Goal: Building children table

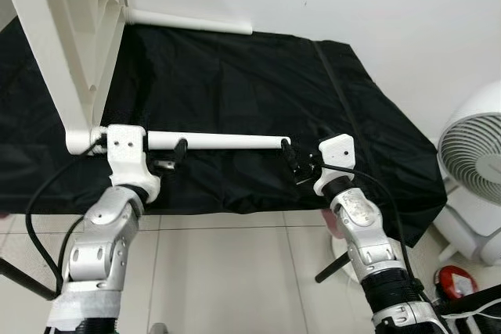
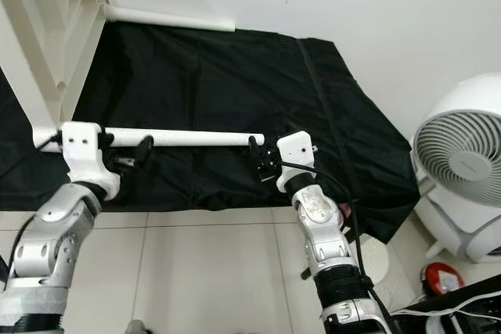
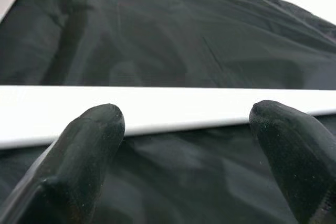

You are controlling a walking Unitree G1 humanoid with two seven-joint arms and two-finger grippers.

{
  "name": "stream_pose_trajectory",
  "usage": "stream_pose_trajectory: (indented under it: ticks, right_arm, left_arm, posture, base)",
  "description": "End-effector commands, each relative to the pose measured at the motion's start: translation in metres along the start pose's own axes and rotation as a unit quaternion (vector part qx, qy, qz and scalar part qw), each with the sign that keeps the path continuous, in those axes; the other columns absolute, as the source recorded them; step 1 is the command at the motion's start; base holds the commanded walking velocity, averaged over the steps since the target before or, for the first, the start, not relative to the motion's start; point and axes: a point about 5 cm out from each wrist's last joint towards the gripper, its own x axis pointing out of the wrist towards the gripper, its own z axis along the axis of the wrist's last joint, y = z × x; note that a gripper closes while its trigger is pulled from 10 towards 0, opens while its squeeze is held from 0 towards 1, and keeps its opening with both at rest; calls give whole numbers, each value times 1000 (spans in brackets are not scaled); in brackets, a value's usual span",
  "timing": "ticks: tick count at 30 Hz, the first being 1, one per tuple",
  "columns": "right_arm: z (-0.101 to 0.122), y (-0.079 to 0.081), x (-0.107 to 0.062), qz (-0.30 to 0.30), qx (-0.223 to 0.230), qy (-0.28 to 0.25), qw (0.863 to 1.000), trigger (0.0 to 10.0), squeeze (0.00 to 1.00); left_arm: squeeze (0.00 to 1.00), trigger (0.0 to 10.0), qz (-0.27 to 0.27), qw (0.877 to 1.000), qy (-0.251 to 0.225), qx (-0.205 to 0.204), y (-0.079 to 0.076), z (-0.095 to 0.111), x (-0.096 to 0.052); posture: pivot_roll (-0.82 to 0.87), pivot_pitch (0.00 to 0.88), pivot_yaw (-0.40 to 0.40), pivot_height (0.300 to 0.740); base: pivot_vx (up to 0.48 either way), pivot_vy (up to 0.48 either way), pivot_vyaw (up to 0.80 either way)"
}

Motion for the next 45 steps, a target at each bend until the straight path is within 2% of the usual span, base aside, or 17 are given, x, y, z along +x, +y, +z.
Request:
stream_pose_trajectory:
  ticks: [1,4,10,14,17,22,23,24,25,27,34,45]
  right_arm:
    - [-1,4,-3,9,-1,-1,1000,10000,0]
    - [-2,4,-1,-17,7,1,1000,10000,0]
    - [0,5,2,-32,9,-1,999,10000,0]
    - [4,4,4,-42,13,-6,999,10000,0]
    - [8,-1,6,-53,16,-10,998,10000,0]
    - [11,-2,9,-50,12,-17,999,10000,0]
    - [13,-2,10,-48,10,-21,999,10000,0]
    - [13,-2,10,-48,10,-21,999,10000,0]
    - [16,-2,12,-48,7,-26,998,10000,0]
    - [18,-3,13,-49,6,-28,998,10000,0]
    - [20,-3,14,-52,1,-31,998,10000,0]
    - [30,-7,15,-59,-22,-48,997,10000,0]
  left_arm:
    - [0,10000,-9,1000,0,4,-6,0,-2]
    - [0,10000,-15,1000,-7,6,-12,0,1]
    - [0,10000,-4,1000,-8,9,-12,-1,7]
    - [0,10000,3,1000,4,-10,-13,-5,6]
    - [0,10000,54,994,31,-87,-4,-14,3]
    - [0,10000,75,989,35,-122,0,-14,6]
    - [0,10000,97,984,39,-144,5,-15,8]
    - [0,10000,97,984,39,-144,5,-15,8]
    - [0,10000,133,973,37,-183,13,-15,12]
    - [0,10000,144,969,34,-197,17,-14,14]
    - [0,10000,160,962,37,-218,22,-12,20]
    - [0,10000,160,958,70,-228,17,-16,29]
  posture:
    - [102,93,-36,740]
    - [105,96,-43,740]
    - [114,97,-61,740]
    - [127,90,-82,740]
    - [136,89,-93,740]
    - [139,89,-100,740]
    - [141,89,-103,740]
    - [141,89,-103,740]
    - [141,89,-103,740]
    - [141,89,-103,740]
    - [133,90,-98,740]
    - [110,89,-77,740]
  base:
    - [0,0,0]
    - [0,0,0]
    - [0,0,0]
    - [0,0,0]
    - [0,0,0]
    - [0,0,0]
    - [0,0,0]
    - [0,0,0]
    - [0,0,0]
    - [0,0,0]
    - [0,0,0]
    - [0,0,0]
